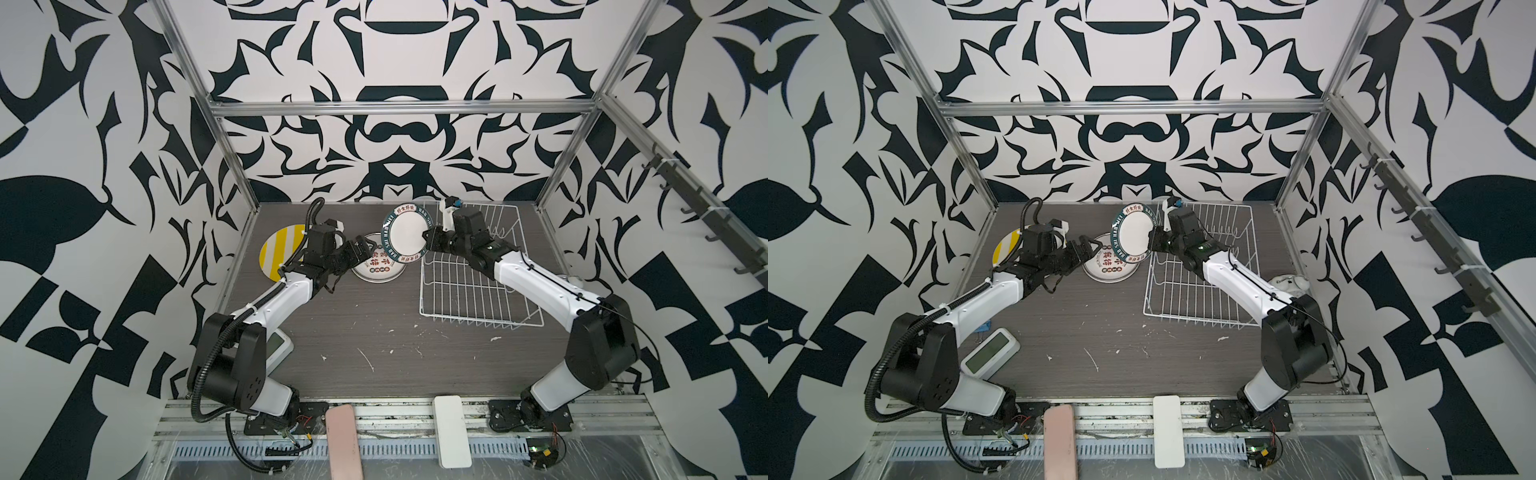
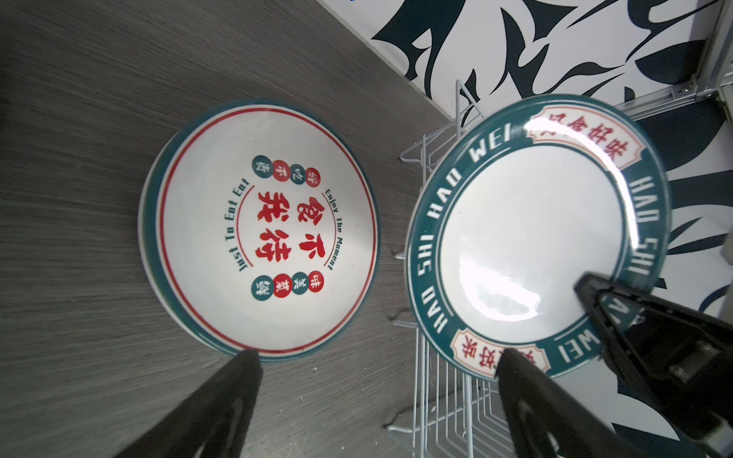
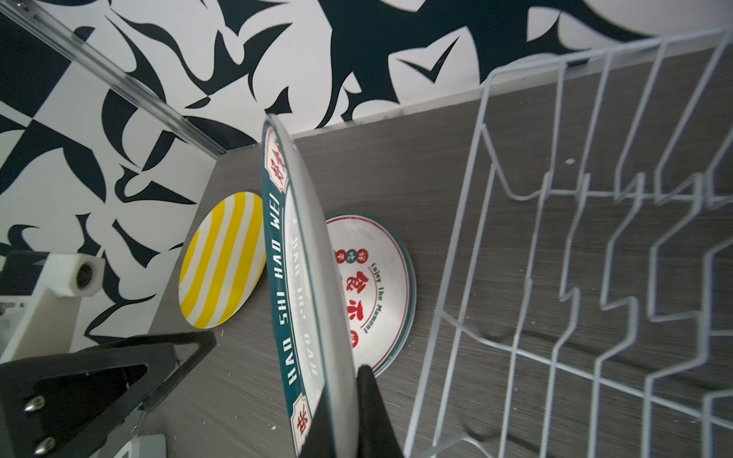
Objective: Unload the plates from the dish rack
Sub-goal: Place the plate among the plates.
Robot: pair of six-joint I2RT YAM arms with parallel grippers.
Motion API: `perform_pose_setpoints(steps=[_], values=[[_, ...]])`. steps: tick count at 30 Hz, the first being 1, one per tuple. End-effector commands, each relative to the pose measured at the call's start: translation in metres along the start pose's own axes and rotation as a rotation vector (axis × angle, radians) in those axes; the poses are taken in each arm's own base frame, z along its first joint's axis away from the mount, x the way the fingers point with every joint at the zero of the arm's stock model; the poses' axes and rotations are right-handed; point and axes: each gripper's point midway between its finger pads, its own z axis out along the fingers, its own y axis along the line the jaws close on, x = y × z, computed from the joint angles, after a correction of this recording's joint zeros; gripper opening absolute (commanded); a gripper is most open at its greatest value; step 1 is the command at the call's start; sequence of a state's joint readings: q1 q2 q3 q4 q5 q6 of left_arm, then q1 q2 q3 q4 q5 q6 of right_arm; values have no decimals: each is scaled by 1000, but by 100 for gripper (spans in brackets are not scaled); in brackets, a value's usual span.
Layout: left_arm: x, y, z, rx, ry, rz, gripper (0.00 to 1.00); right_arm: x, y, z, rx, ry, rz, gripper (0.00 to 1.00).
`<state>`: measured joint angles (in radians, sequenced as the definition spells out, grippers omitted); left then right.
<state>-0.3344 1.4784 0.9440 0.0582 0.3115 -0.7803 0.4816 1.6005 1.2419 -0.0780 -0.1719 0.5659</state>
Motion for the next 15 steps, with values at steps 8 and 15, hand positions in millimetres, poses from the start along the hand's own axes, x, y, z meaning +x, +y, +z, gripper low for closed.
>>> perform_pose_setpoints(steps=[8, 15], values=[[2, -16, 5, 104, 16, -8, 94, -2, 53, -1, -290, 42, 39, 0], [2, -22, 6, 141, 24, -21, 90, 4, 60, 0, -380, 111, 82, 0]])
